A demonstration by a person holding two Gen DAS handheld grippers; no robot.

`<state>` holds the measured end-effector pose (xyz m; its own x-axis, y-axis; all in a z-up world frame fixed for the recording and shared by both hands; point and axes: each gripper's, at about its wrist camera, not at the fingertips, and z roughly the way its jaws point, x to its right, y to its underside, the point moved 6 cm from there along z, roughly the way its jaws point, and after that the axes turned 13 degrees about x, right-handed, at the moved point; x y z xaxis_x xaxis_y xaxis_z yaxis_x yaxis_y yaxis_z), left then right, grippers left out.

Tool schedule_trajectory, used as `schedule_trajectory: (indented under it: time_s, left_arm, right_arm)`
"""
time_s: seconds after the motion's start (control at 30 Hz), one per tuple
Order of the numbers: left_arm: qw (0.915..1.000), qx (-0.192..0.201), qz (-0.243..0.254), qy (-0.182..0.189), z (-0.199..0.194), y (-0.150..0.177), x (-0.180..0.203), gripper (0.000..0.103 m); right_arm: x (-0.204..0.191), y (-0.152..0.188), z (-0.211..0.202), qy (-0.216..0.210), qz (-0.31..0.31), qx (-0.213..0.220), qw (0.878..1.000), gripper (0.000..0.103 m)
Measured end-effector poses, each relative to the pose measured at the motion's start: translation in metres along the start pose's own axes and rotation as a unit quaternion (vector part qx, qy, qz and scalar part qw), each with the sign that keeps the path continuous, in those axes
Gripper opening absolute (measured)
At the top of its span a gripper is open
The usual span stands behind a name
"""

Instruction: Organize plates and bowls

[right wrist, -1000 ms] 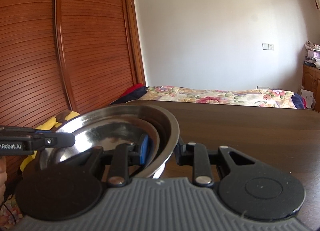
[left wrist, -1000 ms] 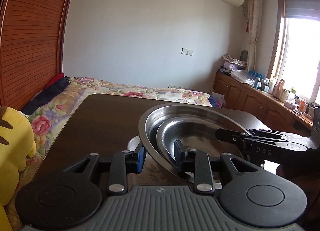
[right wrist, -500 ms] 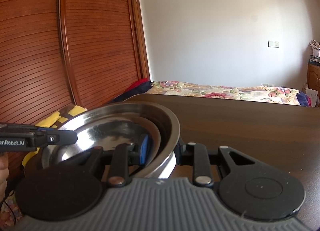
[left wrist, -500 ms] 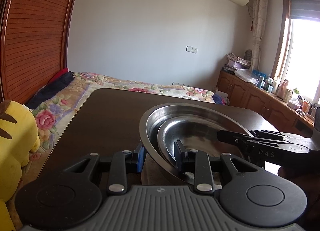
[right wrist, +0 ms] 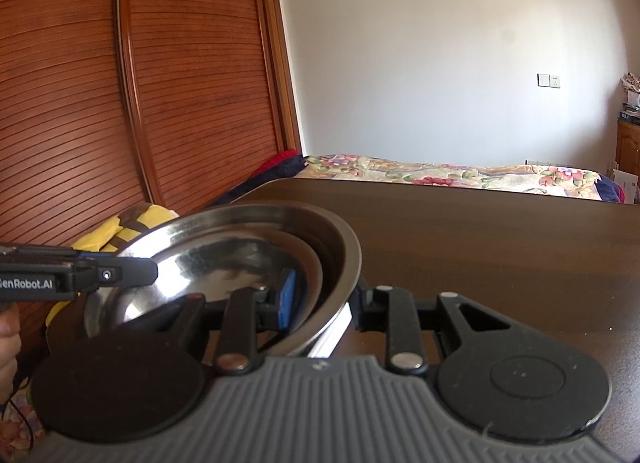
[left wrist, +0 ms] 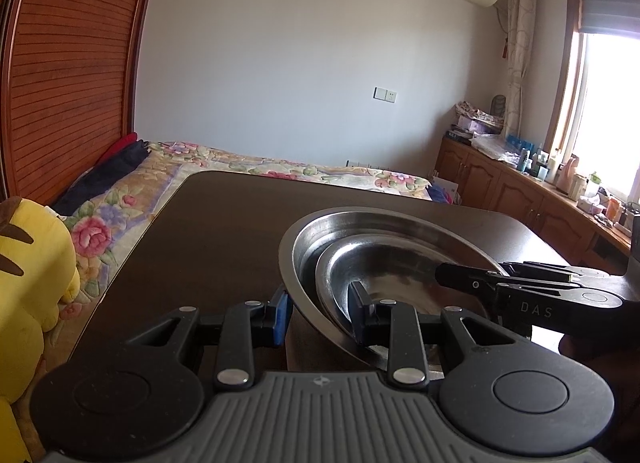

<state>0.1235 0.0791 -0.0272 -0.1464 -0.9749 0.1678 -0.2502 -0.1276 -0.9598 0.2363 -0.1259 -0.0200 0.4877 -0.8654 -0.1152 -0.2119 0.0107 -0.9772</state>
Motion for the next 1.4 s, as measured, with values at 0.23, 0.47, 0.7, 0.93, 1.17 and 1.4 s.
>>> schedule_trajectory:
  time_s: [0.23, 0.47, 0.7, 0.93, 1.17, 1.4]
  left_arm:
    - [1.0000, -0.002, 0.002, -0.002, 0.001, 0.001, -0.001, 0.039]
    - [0.9996, 0.000, 0.013, -0.024, 0.000, 0.000, -0.003, 0.071]
    - [0.9989, 0.008, 0.029, -0.037, -0.005, -0.006, 0.001, 0.084]
    - [0.9980, 0.022, 0.044, -0.039, -0.013, -0.016, 0.010, 0.090]
    - [0.9964, 0.038, 0.060, -0.046, -0.021, -0.027, 0.022, 0.098]
    - [0.9953, 0.050, 0.072, -0.040, -0.029, -0.033, 0.039, 0.103]
  right_arm:
    - [-0.001, 0.000, -0.001, 0.003, -0.005, 0.001, 1.000, 0.039]
    - [0.009, -0.008, -0.013, 0.026, -0.012, 0.019, 0.999, 0.060]
    - [0.023, -0.015, -0.026, 0.048, -0.009, 0.036, 0.998, 0.064]
    - [0.035, -0.020, -0.041, 0.069, -0.005, 0.052, 0.996, 0.068]
    - [0.043, -0.023, -0.057, 0.088, -0.004, 0.063, 0.994, 0.076]
    - [0.047, -0.024, -0.075, 0.103, -0.006, 0.071, 0.992, 0.103]
